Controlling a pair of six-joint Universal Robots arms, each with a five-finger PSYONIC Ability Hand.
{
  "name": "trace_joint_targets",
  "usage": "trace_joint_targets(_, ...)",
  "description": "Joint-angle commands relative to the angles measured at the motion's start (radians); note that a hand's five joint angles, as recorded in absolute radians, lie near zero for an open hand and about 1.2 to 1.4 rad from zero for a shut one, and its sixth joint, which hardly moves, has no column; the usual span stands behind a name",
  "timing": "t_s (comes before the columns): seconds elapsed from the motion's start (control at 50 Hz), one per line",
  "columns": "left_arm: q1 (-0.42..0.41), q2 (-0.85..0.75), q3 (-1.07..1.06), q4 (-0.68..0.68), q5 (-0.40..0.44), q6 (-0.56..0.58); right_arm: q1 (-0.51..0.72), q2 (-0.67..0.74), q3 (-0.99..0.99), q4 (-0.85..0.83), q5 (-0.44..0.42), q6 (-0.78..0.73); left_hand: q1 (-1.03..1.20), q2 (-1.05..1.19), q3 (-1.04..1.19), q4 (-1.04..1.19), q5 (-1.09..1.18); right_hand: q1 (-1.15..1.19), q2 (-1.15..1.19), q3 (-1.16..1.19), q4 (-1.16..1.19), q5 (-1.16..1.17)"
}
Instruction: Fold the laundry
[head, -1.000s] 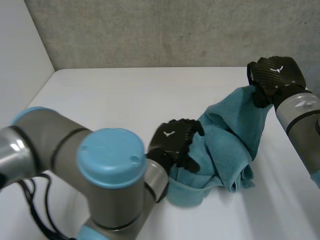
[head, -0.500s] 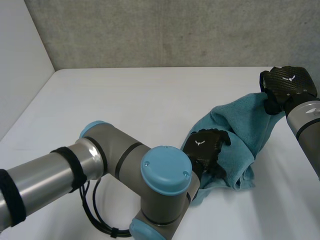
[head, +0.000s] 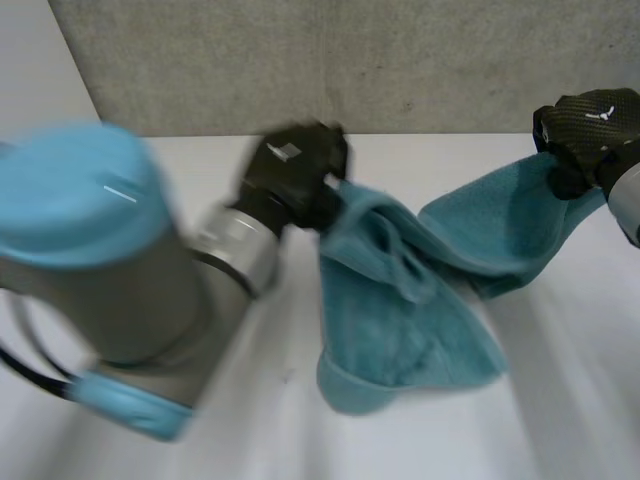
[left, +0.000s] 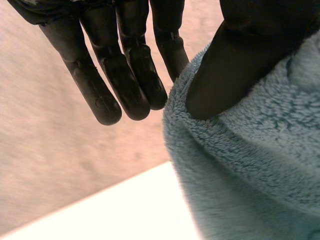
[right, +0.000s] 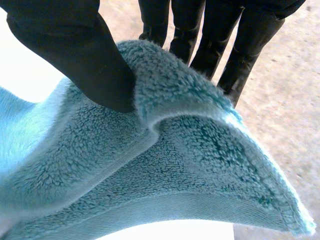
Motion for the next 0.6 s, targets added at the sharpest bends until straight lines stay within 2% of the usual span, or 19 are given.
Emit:
trace_joint_targets(0.02,0.211,0.202,-0.035,-0.141,0.156,0.134,0.003,-0.009,-0.098,0.172,-0.088,0.002,0.280,0.201,0.211,0.205,0.265,0.432,0.224,0.214,0.207,0.242)
trace_joint_targets(0.04,0.261,0.206,-0.035,-0.166,0.205,0.148,0.004,0.007,-0.103,0.169,-0.093,0.013,0.280,0.201,0.211,0.205,0.265,0.432,0.224,0.214,0.207,0.242)
trace_joint_targets(0.08,0.302,0.203,-0.038,-0.196,0.257,0.160,0.007,0.041,-0.109,0.166,-0.093,0.032,0.280,0.201,0.211,0.205,0.265,0.432,0.224,0.214,0.207,0.242)
trace_joint_targets(0.12,0.329,0.177,-0.046,-0.232,0.323,0.174,0.011,0.131,-0.130,0.165,-0.090,0.077,0.280,0.201,0.211,0.205,0.265,0.432,0.224,0.214,0.207,0.242)
trace_joint_targets(0.18,0.334,0.100,-0.047,-0.246,0.357,0.182,0.024,0.225,-0.161,0.162,-0.079,0.120,0.280,0.201,0.211,0.205,0.265,0.432,0.224,0.214,0.207,0.242)
trace_joint_targets(0.28,0.355,-0.108,0.005,-0.244,0.345,0.243,0.072,0.404,-0.248,0.140,0.004,0.193,0.280,0.201,0.211,0.205,0.265,0.432,0.224,0.214,0.207,0.242)
trace_joint_targets(0.36,0.369,-0.251,0.071,-0.223,0.308,0.335,0.110,0.493,-0.285,0.104,0.085,0.207,0.236,0.158,0.168,0.161,0.222,0.432,0.224,0.214,0.207,0.242)
trace_joint_targets(0.42,0.374,-0.301,0.101,-0.201,0.271,0.384,0.119,0.521,-0.282,0.074,0.108,0.209,0.166,0.087,0.097,0.091,0.152,0.432,0.224,0.214,0.207,0.242)
trace_joint_targets(0.5,0.374,-0.305,0.106,-0.170,0.224,0.412,0.126,0.526,-0.253,0.062,0.113,0.214,-0.115,-0.194,-0.184,-0.190,-0.130,0.432,0.224,0.214,0.207,0.242)
trace_joint_targets(0.52,0.368,-0.290,0.100,-0.170,0.219,0.409,0.126,0.526,-0.247,0.060,0.113,0.215,-0.393,-0.471,-0.461,-0.467,-0.407,0.432,0.224,0.214,0.207,0.242)
trace_joint_targets(0.54,0.359,-0.279,0.094,-0.173,0.217,0.409,0.126,0.526,-0.241,0.059,0.113,0.218,-0.514,-0.593,-0.583,-0.589,-0.529,0.432,0.224,0.214,0.207,0.242)
trace_joint_targets(0.6,0.339,-0.186,0.042,-0.174,0.214,0.407,0.124,0.526,-0.219,0.034,0.113,0.238,-0.691,-0.770,-0.760,-0.766,-0.705,0.432,0.224,0.214,0.207,0.242)
